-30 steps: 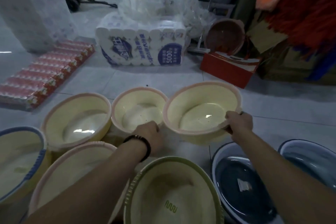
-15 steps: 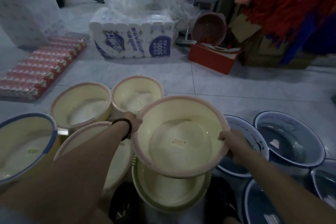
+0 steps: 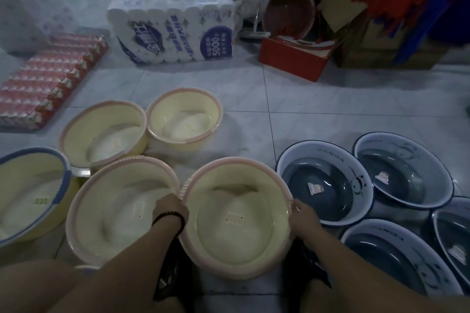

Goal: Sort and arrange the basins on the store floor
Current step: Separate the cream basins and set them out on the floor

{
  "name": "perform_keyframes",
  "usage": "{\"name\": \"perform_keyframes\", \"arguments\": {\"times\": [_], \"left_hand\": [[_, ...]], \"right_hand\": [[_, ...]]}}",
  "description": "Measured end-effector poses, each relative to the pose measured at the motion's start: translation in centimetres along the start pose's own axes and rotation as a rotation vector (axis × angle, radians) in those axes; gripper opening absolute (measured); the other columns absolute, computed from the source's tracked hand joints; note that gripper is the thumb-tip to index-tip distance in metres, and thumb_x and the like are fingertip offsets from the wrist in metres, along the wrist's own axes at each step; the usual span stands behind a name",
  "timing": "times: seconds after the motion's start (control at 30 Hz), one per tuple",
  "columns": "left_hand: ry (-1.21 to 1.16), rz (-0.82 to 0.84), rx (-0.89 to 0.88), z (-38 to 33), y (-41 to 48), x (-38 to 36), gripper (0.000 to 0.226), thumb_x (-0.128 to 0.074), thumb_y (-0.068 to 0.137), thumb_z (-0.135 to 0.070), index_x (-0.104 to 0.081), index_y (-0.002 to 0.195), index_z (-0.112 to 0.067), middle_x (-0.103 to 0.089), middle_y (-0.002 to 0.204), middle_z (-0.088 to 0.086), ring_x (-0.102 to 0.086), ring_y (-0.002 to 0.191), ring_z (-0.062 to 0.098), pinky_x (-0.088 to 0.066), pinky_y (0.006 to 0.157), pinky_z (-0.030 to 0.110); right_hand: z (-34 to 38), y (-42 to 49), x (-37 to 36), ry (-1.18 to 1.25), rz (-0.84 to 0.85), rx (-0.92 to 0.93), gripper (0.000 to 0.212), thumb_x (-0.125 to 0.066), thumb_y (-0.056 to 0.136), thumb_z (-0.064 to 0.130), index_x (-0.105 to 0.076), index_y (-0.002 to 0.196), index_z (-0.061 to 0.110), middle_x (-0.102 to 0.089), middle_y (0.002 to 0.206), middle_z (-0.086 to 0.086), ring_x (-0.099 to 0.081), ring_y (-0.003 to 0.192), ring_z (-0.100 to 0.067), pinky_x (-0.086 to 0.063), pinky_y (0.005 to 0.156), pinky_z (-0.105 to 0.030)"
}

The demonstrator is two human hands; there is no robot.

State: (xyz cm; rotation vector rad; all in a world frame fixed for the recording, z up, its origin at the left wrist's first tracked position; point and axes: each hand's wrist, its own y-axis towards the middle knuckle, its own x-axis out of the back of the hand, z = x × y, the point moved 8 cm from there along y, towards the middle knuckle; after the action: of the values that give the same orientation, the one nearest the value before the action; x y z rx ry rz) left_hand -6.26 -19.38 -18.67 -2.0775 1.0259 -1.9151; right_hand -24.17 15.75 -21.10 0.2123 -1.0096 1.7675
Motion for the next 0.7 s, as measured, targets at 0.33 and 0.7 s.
{"name": "perform_keyframes", "arguments": {"times": [0.33,0.7], "left_hand": [[0.074,0.116,0.016,1.7,2.7,-4.0,0.039,-0.059,0.09,-0.03,-0.067,0.122,-0.01,-0.067,0.128,0.012,-0.062,0.119,0.032,-0.051,0.096,0.034],[0.398,0.252,-0.072,-2.0,3.8,-1.1,0.055,-0.055,0.096,-0.035,-0.052,0.142,-0.005,-0.055,0.144,0.014,-0.059,0.127,0.031,-0.051,0.102,0.037]], "right_hand": [[-1.1,0.1,-3.3,-0.099,0.088,-0.138,0.04,-0.056,0.08,0.008,-0.071,0.117,0.009,-0.073,0.112,-0.01,-0.065,0.101,-0.03,-0.051,0.084,-0.029],[1.5,-0.8,-3.1,-0.414,0.004,-0.099,0.071,-0.06,0.085,0.022,-0.035,0.149,0.005,-0.039,0.148,-0.022,-0.045,0.132,-0.04,-0.044,0.106,-0.043]]}}
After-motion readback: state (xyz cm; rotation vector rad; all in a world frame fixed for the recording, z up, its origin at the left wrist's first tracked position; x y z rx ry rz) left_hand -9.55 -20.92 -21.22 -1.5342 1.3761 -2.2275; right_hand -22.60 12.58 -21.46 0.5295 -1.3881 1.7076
